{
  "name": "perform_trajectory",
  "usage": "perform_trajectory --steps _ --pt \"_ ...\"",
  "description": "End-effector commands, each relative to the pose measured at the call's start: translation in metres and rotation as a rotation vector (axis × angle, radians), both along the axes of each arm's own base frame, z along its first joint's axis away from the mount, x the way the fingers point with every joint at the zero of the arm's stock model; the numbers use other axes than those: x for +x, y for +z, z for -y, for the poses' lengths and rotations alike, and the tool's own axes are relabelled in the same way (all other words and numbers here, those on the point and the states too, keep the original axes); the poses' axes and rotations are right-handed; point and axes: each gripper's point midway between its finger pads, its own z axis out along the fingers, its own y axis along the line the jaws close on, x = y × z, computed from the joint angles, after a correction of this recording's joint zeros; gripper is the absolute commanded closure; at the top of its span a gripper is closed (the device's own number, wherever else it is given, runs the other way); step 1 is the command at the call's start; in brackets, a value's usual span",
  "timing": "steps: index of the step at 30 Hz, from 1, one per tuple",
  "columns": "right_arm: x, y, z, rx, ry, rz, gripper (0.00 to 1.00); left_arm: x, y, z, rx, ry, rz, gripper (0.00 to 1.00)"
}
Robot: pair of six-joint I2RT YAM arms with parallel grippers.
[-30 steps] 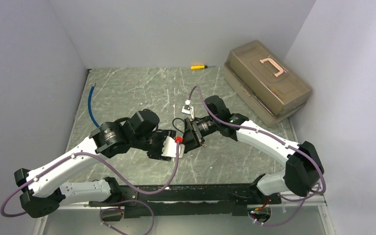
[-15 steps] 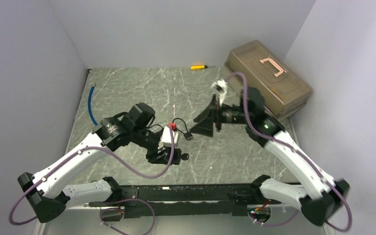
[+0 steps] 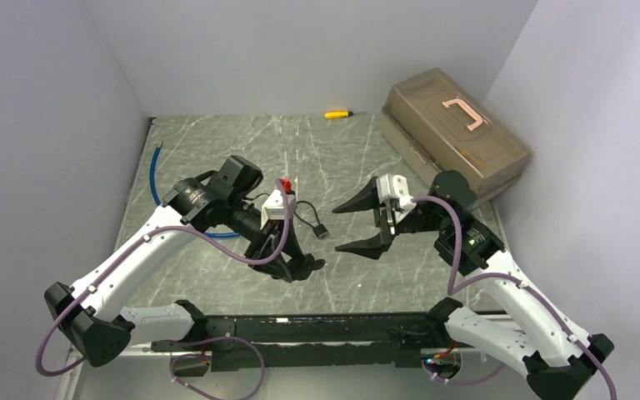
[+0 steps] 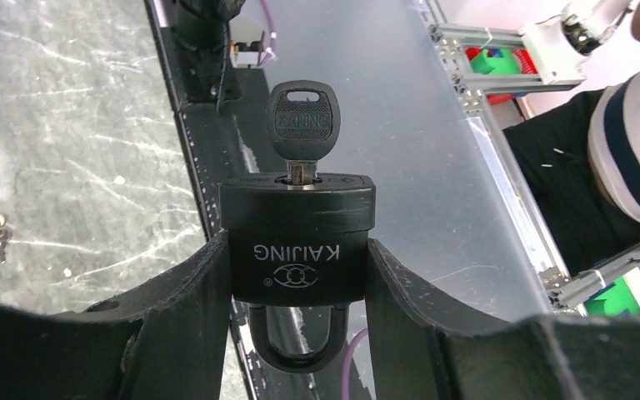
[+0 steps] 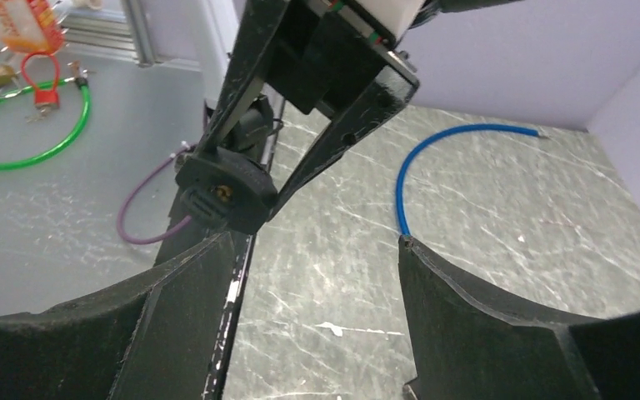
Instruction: Unlock with the key
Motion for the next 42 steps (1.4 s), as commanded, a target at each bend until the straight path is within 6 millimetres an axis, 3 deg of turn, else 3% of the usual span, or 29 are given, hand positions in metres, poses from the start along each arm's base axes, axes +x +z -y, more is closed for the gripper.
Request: perform_trajectory --steps 1,11,23,31,33,35,38,42 --pt "-0.033 0.043 0.001 0.103 0.152 0.200 0.26 -0.023 0.043 -0.005 -0.143 -0.110 -0.027 1.00" --pt "-0.080 0.043 -0.036 0.058 0.318 0.238 0.26 -0.024 0.050 -0.005 -0.152 -0.137 -0.041 1.00" --pt "-0.072 0.016 -0.060 -0.070 0.267 0.264 0.25 -0.025 0.069 -0.004 -0.184 -0.129 -0.022 1.00" --pt "-0.065 0.012 -0.071 -0.101 0.214 0.314 0.29 -0.027 0.080 -0.004 -0.201 -0.137 -0.032 1.00" --pt "-0.065 0.013 -0.074 -0.100 0.207 0.335 0.36 -0.028 0.082 -0.004 -0.207 -0.141 -0.036 1.00" --pt "-0.066 0.014 -0.077 -0.100 0.213 0.351 0.54 -0.029 0.084 -0.005 -0.209 -0.141 -0.037 1.00" --pt "-0.067 0.016 -0.080 -0.103 0.216 0.343 1.00 -0.029 0.084 -0.005 -0.205 -0.137 -0.029 1.00" --pt "-0.070 0.021 -0.077 -0.064 0.203 0.345 1.00 -0.024 0.079 -0.005 -0.182 -0.108 0.015 0.90"
